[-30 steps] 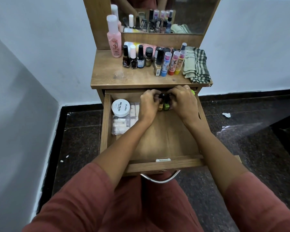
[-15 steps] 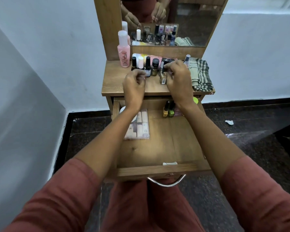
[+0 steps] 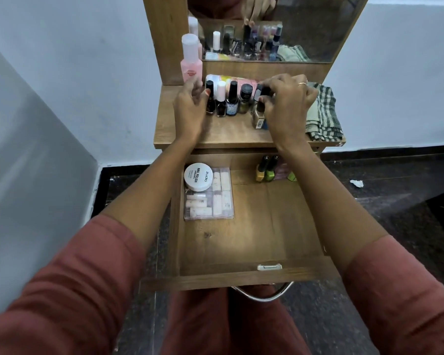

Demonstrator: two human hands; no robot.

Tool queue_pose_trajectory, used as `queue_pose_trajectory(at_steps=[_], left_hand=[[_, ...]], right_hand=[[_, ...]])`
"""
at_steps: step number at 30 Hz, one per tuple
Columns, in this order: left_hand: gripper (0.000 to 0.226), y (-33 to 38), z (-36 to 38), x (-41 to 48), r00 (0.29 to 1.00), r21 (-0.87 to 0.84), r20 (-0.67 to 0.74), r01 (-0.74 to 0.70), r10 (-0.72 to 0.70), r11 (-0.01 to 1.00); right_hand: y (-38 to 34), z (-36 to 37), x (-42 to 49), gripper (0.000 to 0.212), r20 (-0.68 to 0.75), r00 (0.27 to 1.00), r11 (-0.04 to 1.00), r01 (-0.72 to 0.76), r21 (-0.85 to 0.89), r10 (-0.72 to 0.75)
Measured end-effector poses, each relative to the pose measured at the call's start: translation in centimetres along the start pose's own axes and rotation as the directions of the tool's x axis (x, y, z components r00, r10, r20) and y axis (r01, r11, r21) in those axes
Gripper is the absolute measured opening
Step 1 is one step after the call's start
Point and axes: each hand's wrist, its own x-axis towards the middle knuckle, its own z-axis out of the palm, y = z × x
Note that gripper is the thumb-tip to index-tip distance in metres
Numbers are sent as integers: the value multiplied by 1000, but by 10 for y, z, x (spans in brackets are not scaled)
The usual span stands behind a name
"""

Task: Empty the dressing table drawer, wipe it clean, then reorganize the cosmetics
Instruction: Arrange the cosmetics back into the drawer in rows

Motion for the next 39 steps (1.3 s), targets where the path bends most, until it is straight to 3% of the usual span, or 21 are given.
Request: queue_pose_trajectory(at_steps=[4, 13, 18, 26, 39], left_hand=[[35, -3, 2, 7, 996, 43, 76, -41, 37, 998], [27, 6, -7, -9, 997, 50, -16, -71, 72, 996], [29, 12, -13, -33, 997, -1, -6, -81, 81, 997], [31, 21, -2, -88, 991, -117, 123, -46, 61, 992], [22, -13, 29, -114, 974, 17, 211, 77, -79, 997]], right_hand=[[1, 0, 2, 24, -15, 1000, 1000, 27, 2, -27], [-4, -9, -6, 20, -11, 999, 989, 40, 142, -39], [-6, -16, -21, 19, 17, 1000, 935, -16, 354, 10], [-3, -32, -54, 18, 95, 995, 917, -44, 397, 6], [26, -2, -84, 21, 252, 967, 944, -104, 315, 22]])
